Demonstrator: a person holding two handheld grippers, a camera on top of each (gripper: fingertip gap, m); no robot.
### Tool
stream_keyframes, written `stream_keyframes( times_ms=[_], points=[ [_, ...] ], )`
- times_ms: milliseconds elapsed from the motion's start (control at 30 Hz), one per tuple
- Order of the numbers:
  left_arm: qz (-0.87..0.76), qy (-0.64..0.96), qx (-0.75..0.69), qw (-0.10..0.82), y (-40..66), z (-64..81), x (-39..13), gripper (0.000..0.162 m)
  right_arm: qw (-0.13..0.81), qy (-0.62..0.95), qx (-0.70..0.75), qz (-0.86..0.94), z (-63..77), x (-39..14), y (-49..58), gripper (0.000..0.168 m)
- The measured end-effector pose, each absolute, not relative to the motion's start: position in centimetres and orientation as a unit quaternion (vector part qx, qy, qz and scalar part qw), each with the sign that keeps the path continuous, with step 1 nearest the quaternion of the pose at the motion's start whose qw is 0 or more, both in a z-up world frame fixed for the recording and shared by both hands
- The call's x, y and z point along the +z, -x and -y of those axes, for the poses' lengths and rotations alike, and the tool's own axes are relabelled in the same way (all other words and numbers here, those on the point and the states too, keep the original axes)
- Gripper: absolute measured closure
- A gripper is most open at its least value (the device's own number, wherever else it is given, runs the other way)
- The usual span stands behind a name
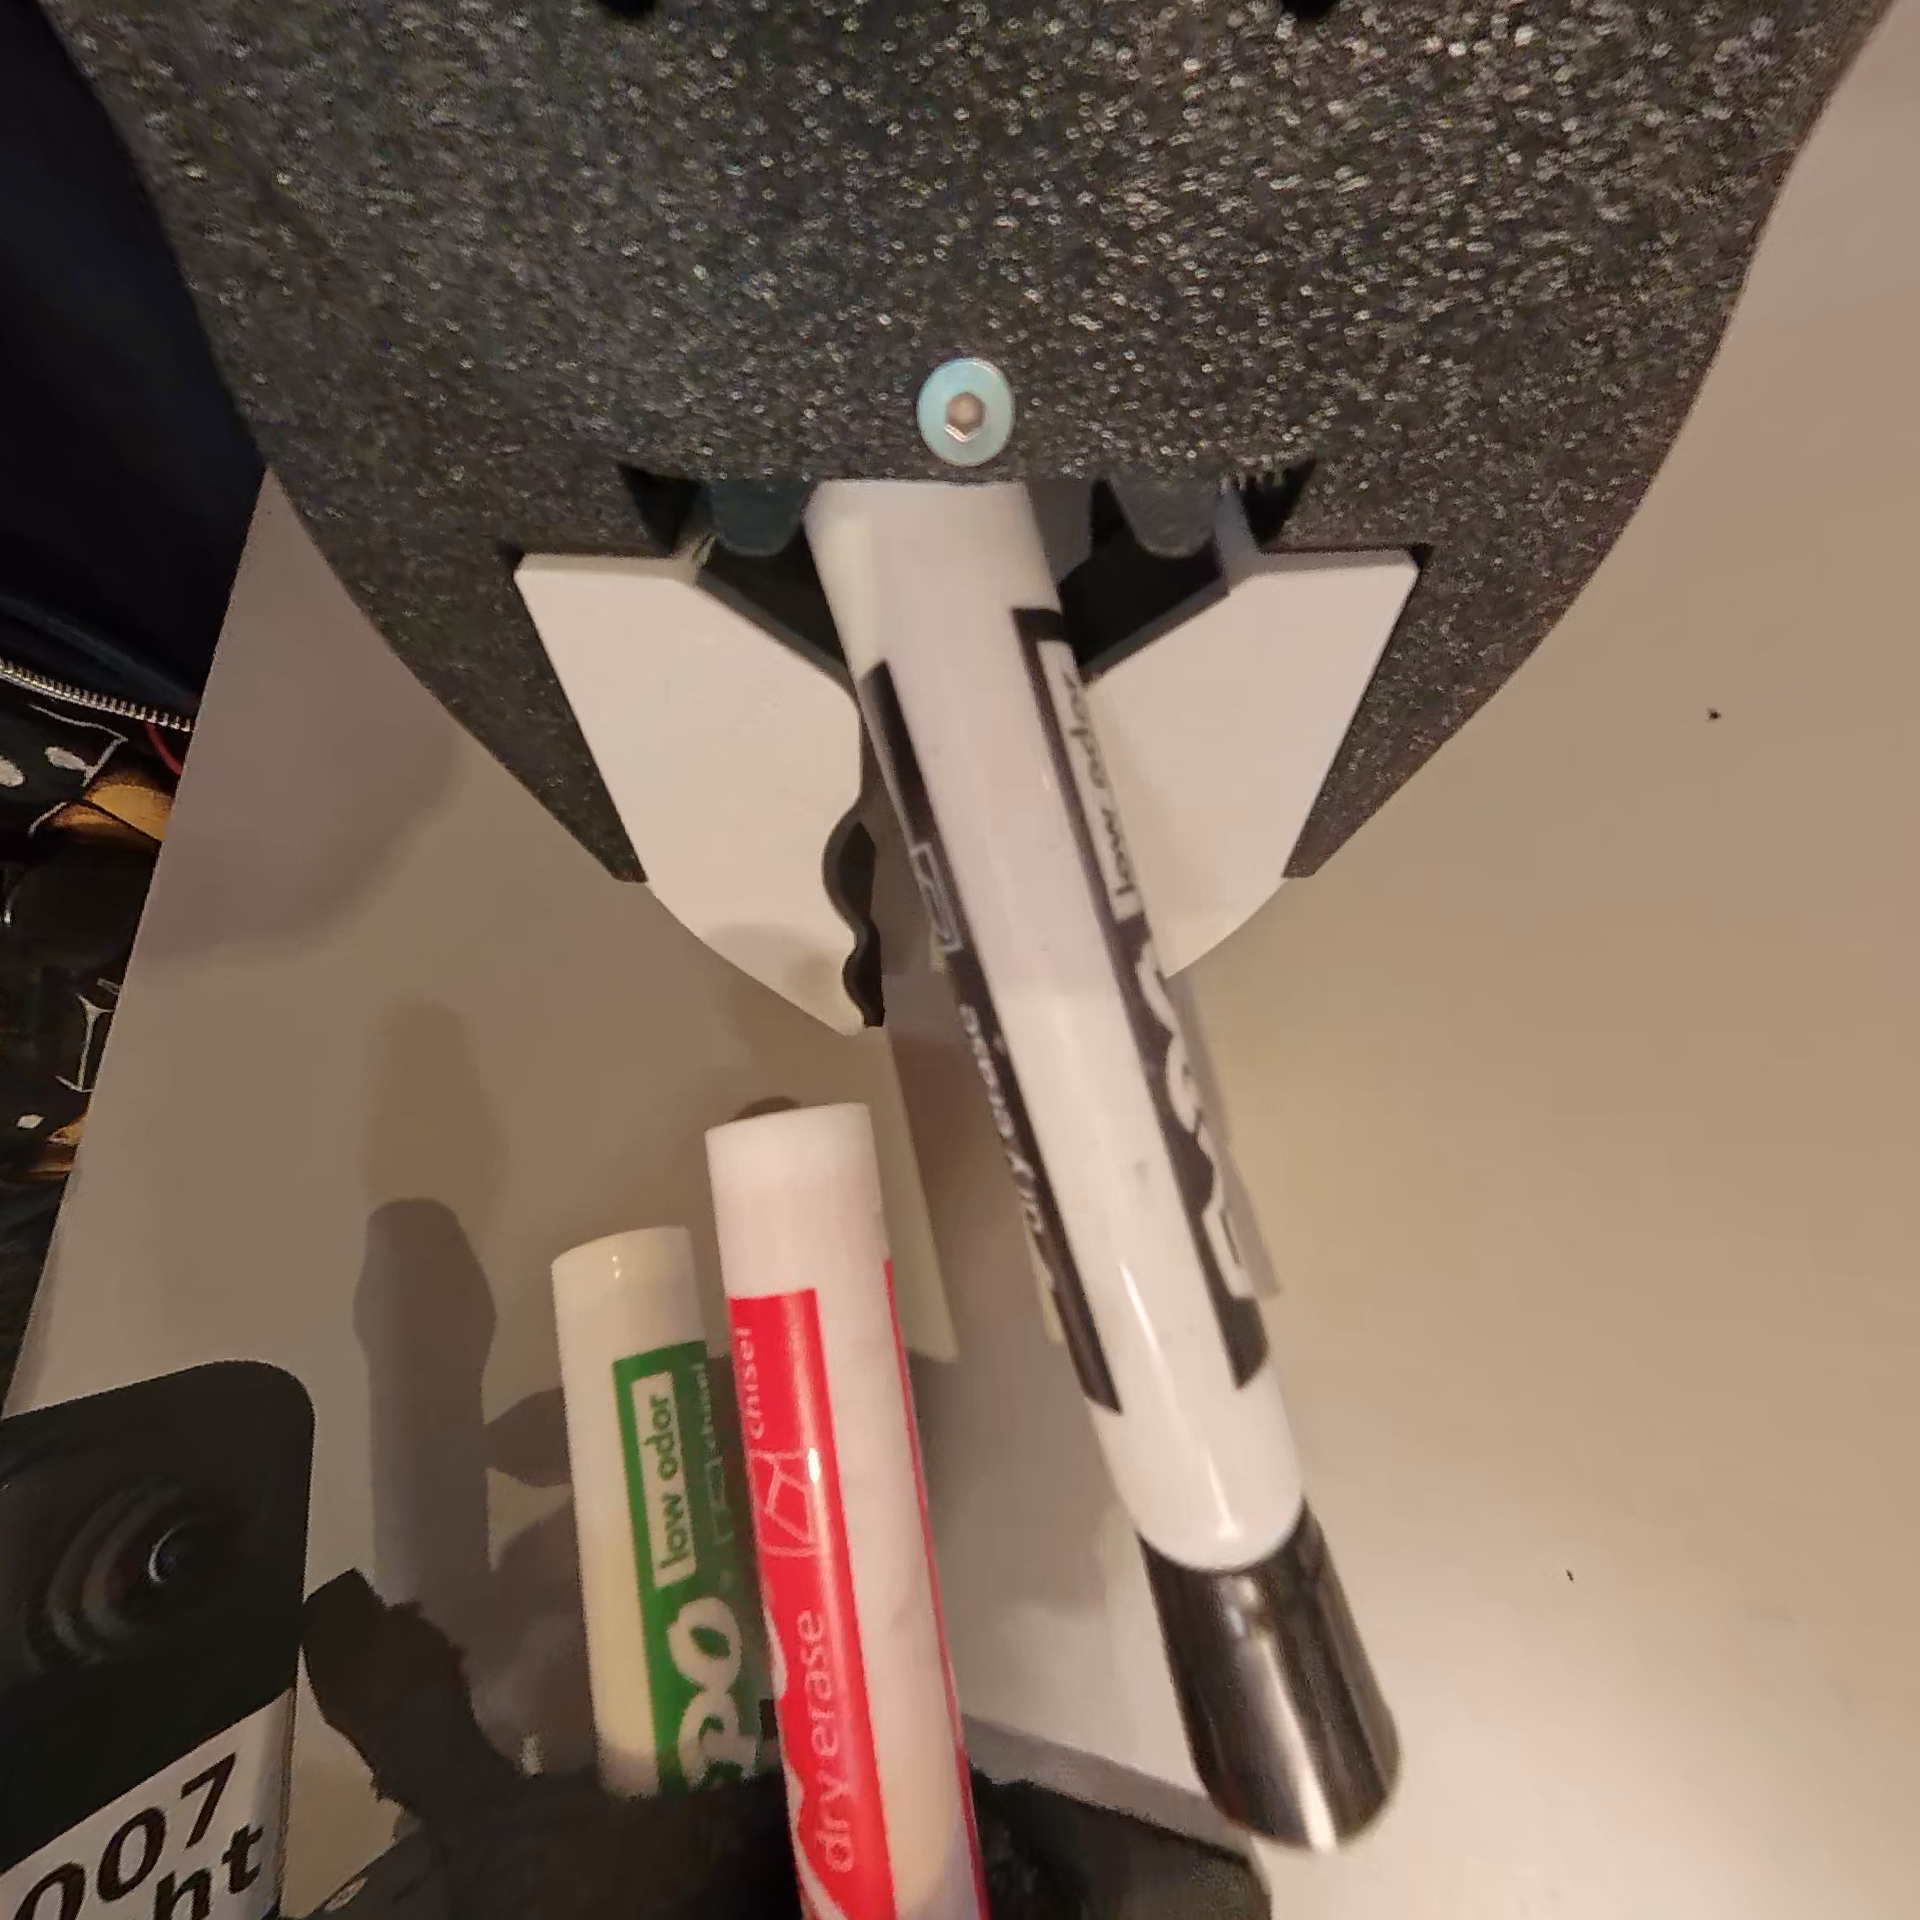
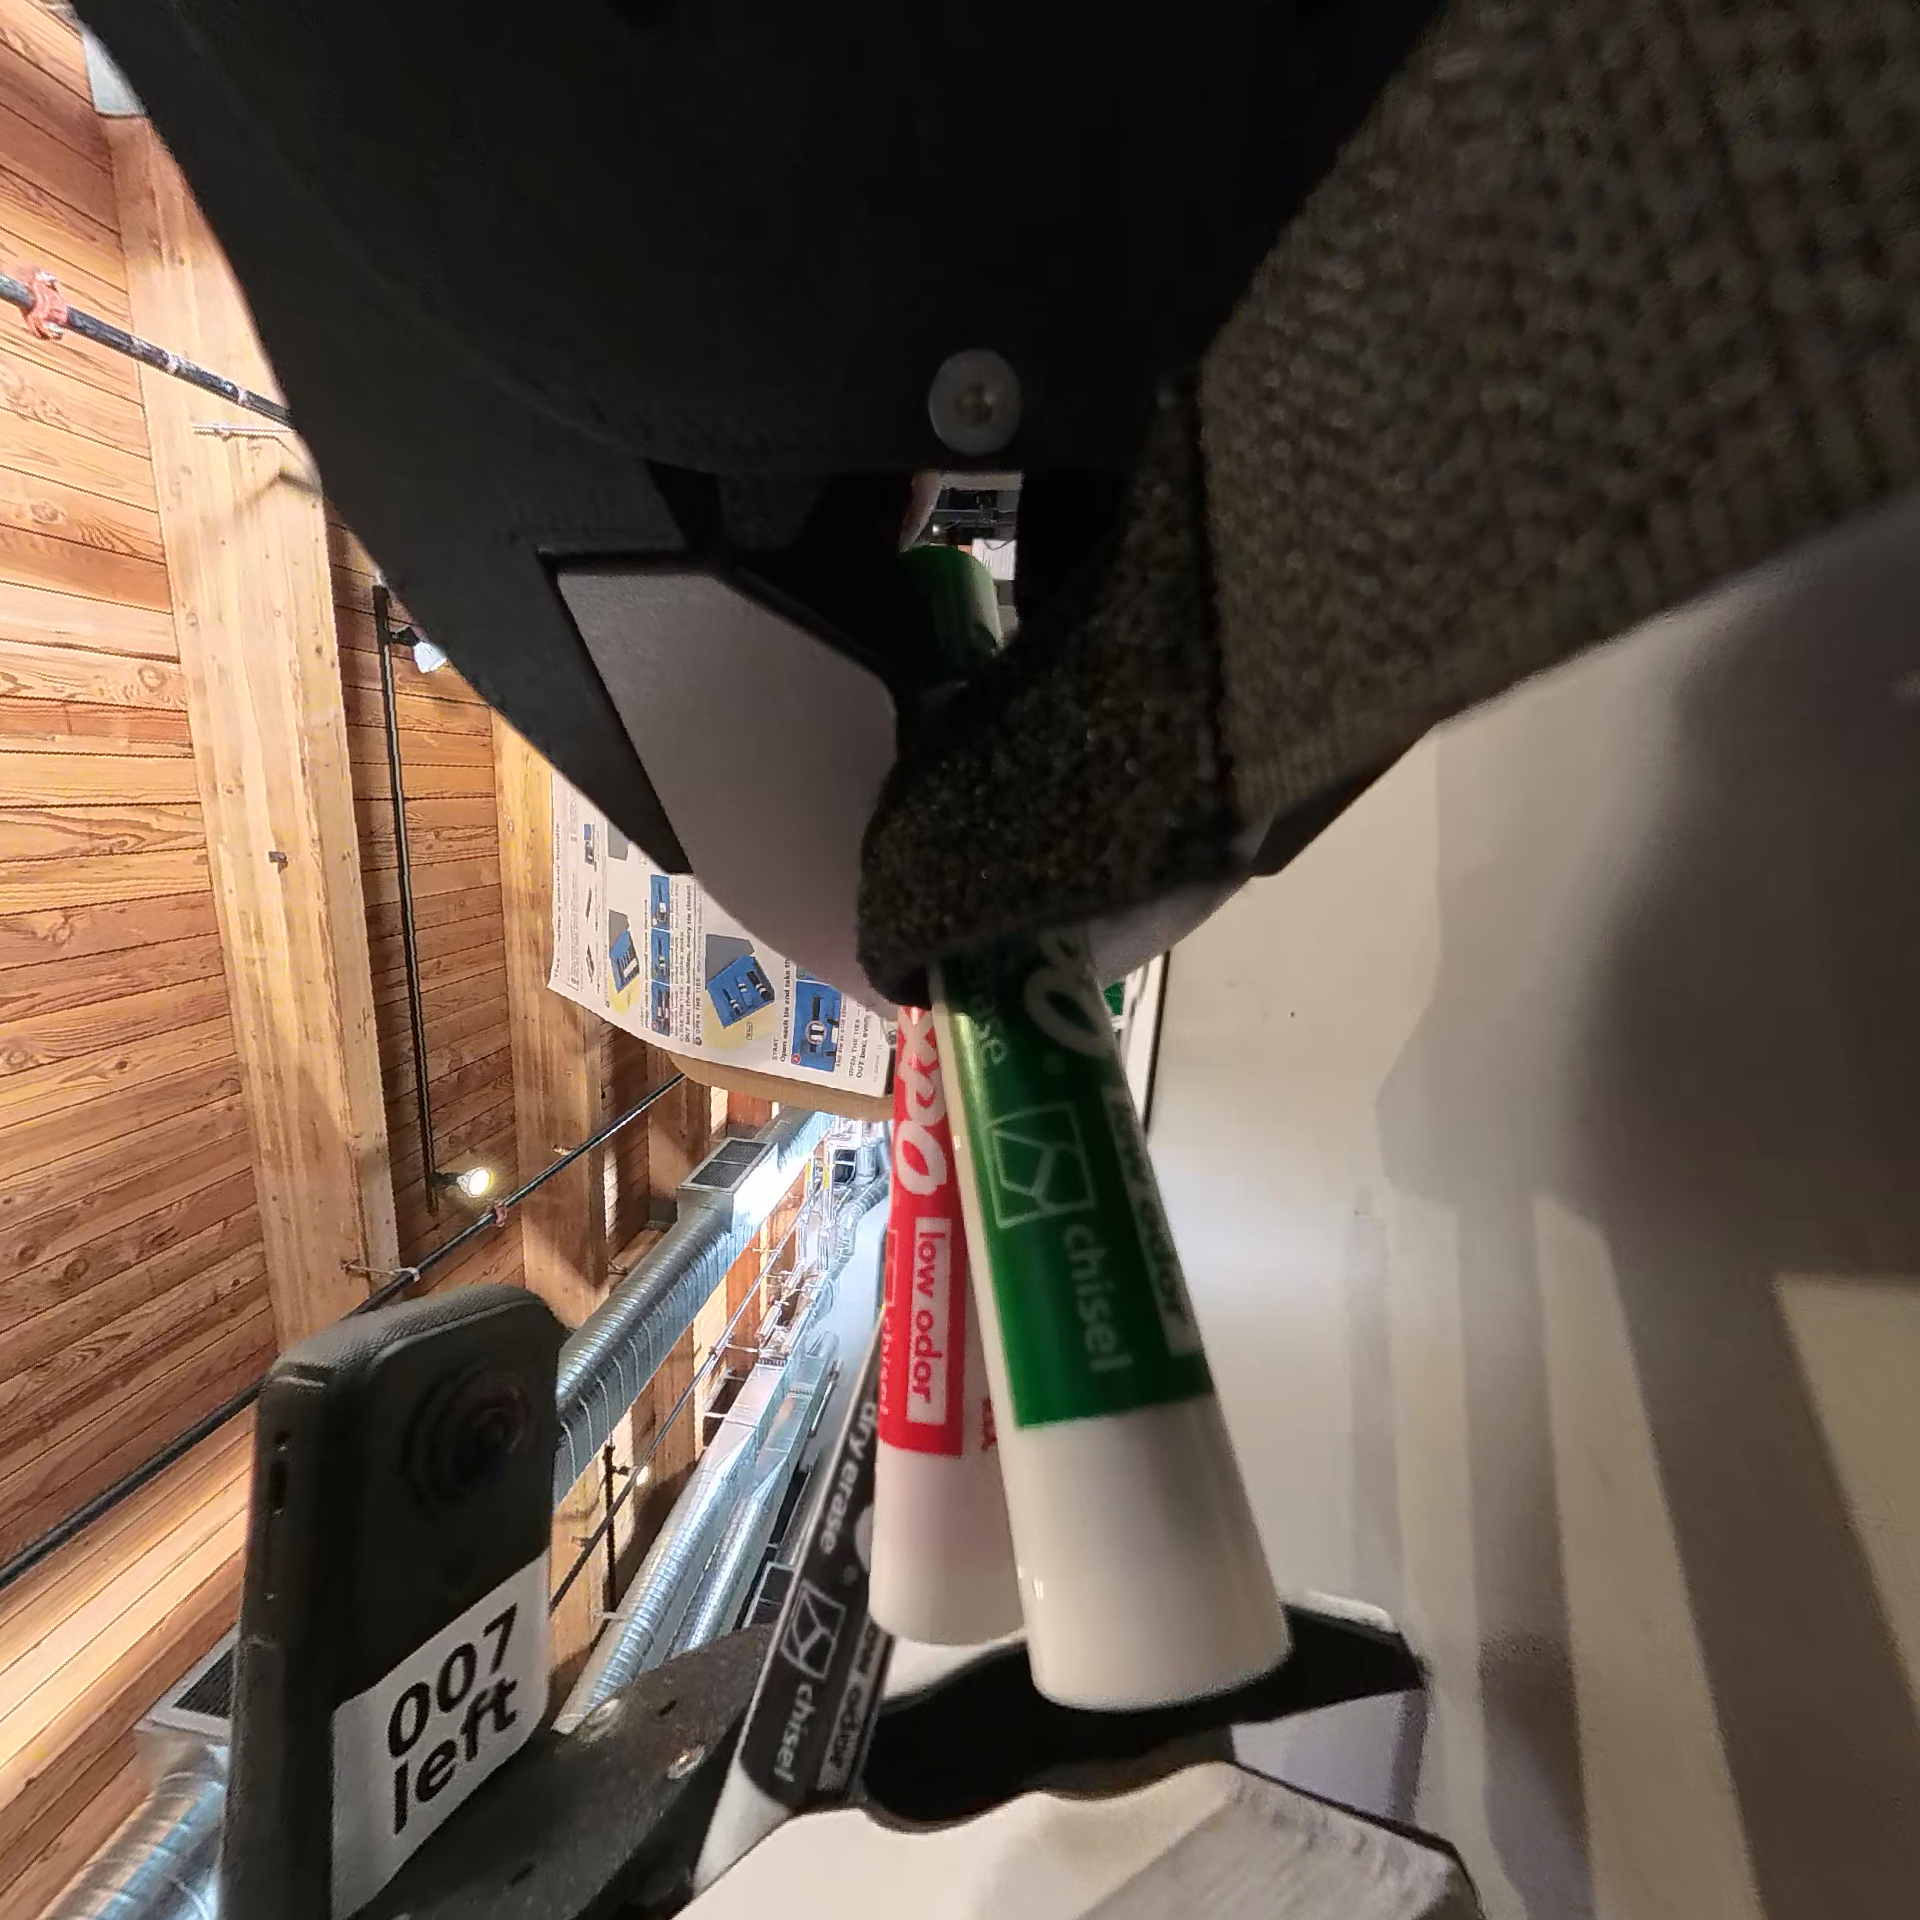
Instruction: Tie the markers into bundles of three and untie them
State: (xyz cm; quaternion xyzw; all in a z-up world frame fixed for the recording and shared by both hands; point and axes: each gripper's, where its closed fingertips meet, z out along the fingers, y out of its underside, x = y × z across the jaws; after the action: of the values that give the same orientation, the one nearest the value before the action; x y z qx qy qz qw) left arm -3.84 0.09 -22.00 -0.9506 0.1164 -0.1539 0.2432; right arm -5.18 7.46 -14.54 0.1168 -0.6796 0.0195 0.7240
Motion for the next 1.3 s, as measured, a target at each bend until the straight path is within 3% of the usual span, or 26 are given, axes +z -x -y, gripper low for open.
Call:
stream_keyframes(
  times_ms=[33,600,1100,1300],
  points=[
    [-0.118,0.950,-0.152,0.244,3.8,-0.2,-22.0,0.131,0.723,-0.116,0.020,0.681,-7.5,-14.6,5.2,0.154],
    [-0.136,0.945,-0.144,0.260,2.7,-1.0,-22.1,0.130,0.708,-0.112,0.034,0.696,-6.8,-15.2,5.0,0.154],
    [-0.231,0.918,-0.054,0.318,2.3,-2.4,-21.3,0.129,0.705,-0.111,0.028,0.700,-6.8,-15.5,5.1,0.155],
    [-0.280,0.913,-0.031,0.294,2.3,-1.5,-22.1,0.112,0.694,-0.124,0.039,0.708,-6.1,-16.0,4.9,0.154]
  ],
)
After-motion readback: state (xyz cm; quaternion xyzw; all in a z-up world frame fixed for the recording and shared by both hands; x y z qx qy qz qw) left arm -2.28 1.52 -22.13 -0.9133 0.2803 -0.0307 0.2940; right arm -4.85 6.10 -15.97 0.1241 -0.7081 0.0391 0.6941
